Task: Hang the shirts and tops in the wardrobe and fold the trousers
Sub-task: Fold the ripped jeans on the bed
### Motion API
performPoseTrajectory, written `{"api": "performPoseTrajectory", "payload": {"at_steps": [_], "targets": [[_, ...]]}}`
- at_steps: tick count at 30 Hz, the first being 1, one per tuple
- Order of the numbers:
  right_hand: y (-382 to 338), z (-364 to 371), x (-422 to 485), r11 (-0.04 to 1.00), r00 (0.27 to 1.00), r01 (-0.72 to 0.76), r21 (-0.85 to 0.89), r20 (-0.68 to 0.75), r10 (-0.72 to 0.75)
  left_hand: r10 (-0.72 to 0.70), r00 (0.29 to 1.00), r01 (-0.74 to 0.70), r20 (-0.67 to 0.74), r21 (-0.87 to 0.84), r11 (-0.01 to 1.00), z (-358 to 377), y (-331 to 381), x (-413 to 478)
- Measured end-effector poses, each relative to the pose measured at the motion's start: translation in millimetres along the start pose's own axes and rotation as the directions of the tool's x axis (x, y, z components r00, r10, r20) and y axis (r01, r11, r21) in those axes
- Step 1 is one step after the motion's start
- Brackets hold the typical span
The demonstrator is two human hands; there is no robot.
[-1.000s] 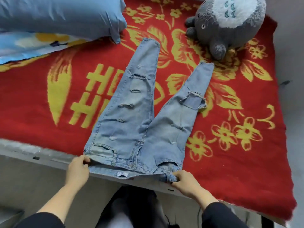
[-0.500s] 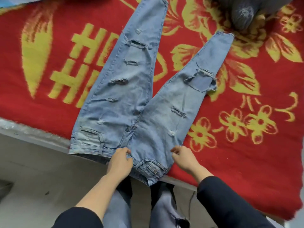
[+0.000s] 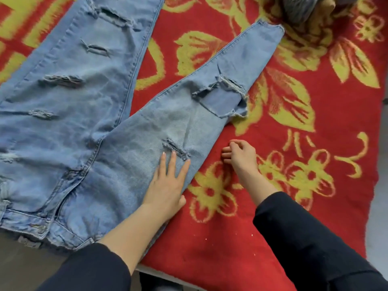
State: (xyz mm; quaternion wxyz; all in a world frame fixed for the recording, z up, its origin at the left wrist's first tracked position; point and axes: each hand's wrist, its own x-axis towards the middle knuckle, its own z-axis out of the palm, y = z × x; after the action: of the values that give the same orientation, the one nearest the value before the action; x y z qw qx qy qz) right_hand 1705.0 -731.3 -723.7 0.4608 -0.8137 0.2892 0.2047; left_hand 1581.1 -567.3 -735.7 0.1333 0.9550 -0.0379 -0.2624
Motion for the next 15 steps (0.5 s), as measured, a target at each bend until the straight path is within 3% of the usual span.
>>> {"api": "performPoseTrajectory", "payload": {"at_steps": [3,7,11,15], "targets": [[-27.9,-7.8,35.5,0.990,0.995,0.033,0.137,-0.094,-0.020,-0.066,0.996,0.063,0.053,0.070,0.996,-10.4,5.6,21.8],[-65.9,-10.0,94.7,0.927,0.977,-0.004,0.376,-0.195,0.083,-0.088,0.992,0.082,0.093,0.067,0.994,-30.2,5.8,34.2],[-105.4,-5.8,119.4,0.792,0.981,-0.078,0.606,-0.096,0.171,-0.059,0.995,0.057,0.075,0.029,0.998,-36.5,3.1,39.4],[-121.8,4.2,147.8,0.819,0.991,-0.134,0.557,0.083,0.106,-0.024,0.999,0.022,0.029,0.081,0.996,-32.8,-2.8,46.7]]}}
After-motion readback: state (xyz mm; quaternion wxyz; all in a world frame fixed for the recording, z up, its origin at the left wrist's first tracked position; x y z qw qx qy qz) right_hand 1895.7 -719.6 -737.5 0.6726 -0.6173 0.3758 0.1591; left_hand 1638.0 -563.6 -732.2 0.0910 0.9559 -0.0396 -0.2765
